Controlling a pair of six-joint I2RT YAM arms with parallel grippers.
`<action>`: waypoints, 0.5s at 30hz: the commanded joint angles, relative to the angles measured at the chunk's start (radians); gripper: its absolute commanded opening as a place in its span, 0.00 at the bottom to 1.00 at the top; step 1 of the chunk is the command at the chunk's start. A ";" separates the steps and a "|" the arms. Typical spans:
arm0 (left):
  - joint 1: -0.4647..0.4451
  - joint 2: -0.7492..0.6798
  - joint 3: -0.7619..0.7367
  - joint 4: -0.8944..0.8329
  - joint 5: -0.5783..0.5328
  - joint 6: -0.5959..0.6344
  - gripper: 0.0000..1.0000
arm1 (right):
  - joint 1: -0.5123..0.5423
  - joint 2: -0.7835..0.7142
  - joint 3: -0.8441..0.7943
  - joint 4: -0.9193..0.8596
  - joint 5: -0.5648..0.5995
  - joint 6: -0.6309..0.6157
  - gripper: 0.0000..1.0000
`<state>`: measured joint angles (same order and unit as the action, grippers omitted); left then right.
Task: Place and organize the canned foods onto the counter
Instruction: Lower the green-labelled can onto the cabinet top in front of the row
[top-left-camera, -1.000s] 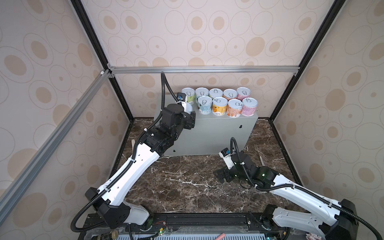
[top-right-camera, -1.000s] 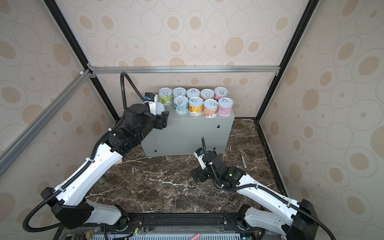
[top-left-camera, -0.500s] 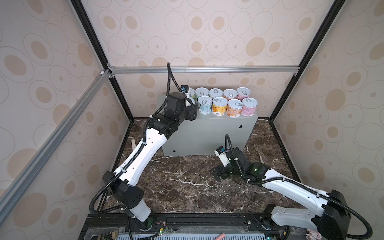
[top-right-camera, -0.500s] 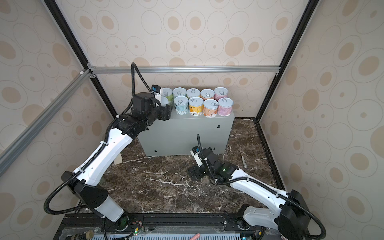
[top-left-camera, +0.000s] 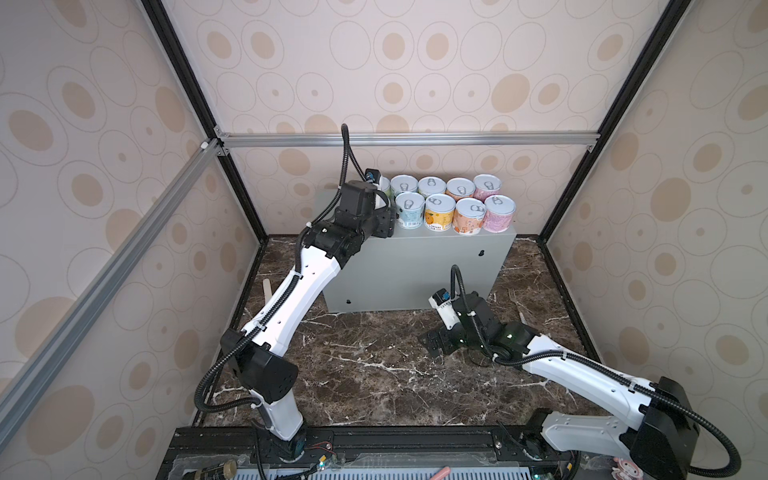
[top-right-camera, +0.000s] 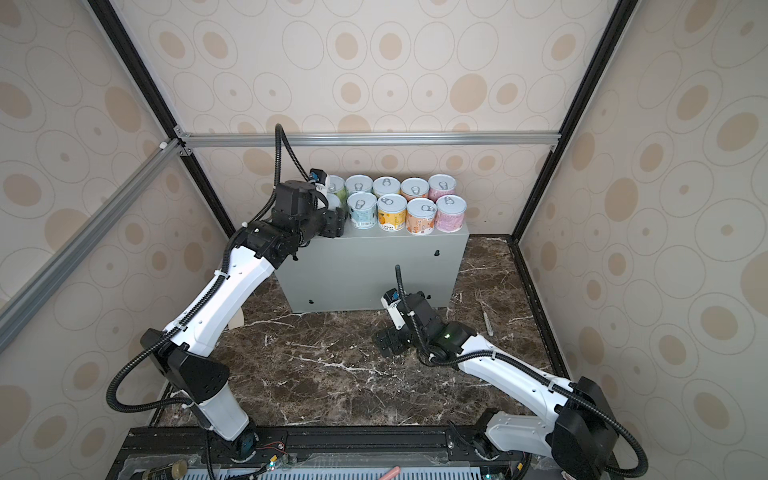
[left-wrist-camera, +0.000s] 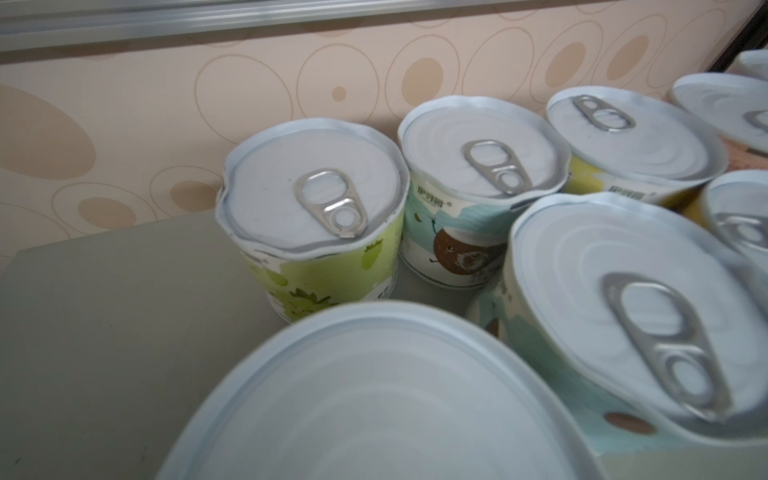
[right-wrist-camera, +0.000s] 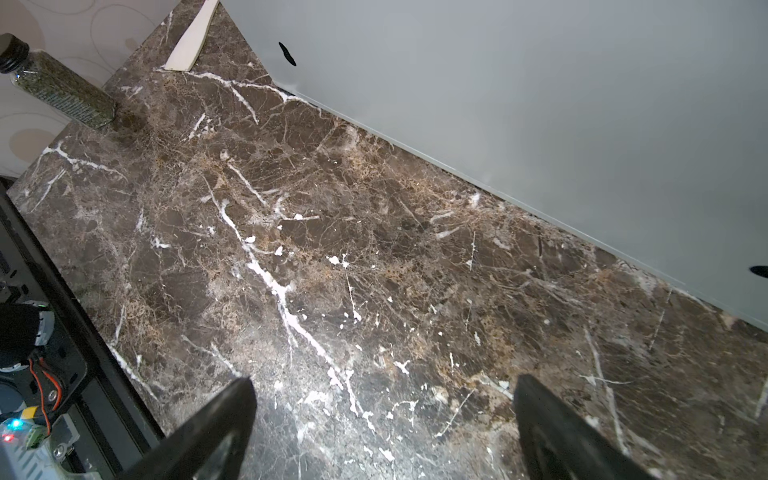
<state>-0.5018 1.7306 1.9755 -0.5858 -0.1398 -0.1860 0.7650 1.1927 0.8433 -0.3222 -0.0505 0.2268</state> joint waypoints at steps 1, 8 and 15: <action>0.009 0.001 0.080 0.029 -0.022 0.000 0.71 | -0.006 0.002 0.012 0.009 -0.008 0.002 0.99; 0.011 0.010 0.082 0.028 -0.027 -0.004 0.79 | -0.008 -0.017 0.002 0.005 -0.006 0.003 0.99; 0.012 0.008 0.103 0.022 -0.036 -0.004 0.90 | -0.008 -0.034 -0.001 -0.004 -0.007 0.009 0.99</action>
<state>-0.4980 1.7470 2.0270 -0.5827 -0.1627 -0.1940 0.7624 1.1809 0.8433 -0.3214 -0.0528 0.2276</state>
